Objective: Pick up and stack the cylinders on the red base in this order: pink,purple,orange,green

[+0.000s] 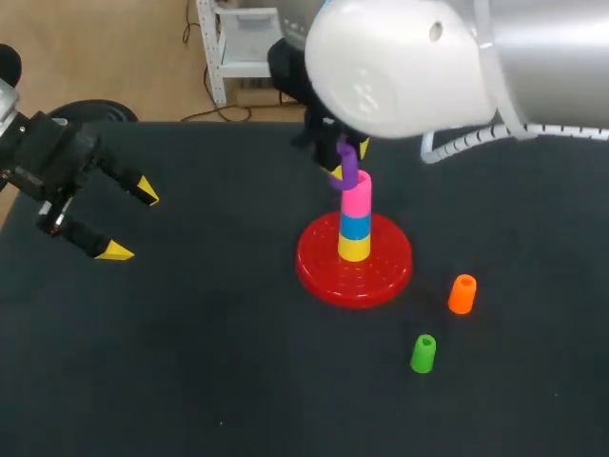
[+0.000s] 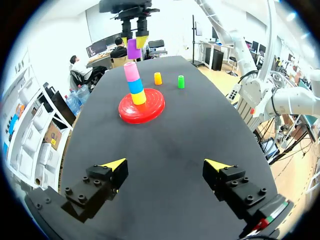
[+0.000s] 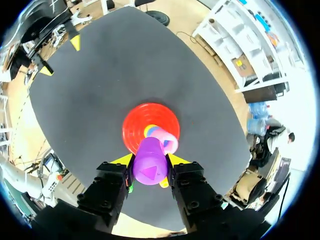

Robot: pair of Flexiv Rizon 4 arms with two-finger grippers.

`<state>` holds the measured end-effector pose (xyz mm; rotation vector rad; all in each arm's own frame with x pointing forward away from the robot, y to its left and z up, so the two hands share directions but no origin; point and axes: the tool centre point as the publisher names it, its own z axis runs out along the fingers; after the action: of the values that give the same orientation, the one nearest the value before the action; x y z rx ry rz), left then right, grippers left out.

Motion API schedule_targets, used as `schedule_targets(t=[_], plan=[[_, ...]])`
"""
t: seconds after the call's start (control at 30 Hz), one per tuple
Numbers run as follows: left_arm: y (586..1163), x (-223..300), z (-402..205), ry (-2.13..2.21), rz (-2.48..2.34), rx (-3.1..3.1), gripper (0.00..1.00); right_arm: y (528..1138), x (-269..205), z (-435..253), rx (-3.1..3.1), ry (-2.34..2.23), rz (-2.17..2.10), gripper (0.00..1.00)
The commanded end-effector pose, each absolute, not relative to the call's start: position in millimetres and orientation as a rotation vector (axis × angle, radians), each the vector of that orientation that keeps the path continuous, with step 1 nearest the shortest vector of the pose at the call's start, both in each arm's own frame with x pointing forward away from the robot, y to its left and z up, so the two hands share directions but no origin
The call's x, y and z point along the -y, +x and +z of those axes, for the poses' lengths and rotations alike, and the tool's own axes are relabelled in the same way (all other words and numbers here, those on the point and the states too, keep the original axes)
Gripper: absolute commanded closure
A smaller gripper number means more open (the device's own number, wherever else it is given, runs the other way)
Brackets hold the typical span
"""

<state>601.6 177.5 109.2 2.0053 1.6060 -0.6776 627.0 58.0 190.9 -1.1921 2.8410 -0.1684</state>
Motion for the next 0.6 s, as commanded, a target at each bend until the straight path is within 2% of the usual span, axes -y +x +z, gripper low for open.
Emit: schedule_targets(t=[0.03, 0.6], plan=[[601.4, -177.8, 108.5, 2.005, -0.676, -1.604, 0.0, 640.7, -44.3, 189.4, -2.859, -1.165, -0.128, 1.0], [601.4, -177.8, 108.5, 2.005, -0.676, -1.604, 0.0, 652.0, -35.9, 174.5, -2.871, -1.17, -0.038, 1.0]])
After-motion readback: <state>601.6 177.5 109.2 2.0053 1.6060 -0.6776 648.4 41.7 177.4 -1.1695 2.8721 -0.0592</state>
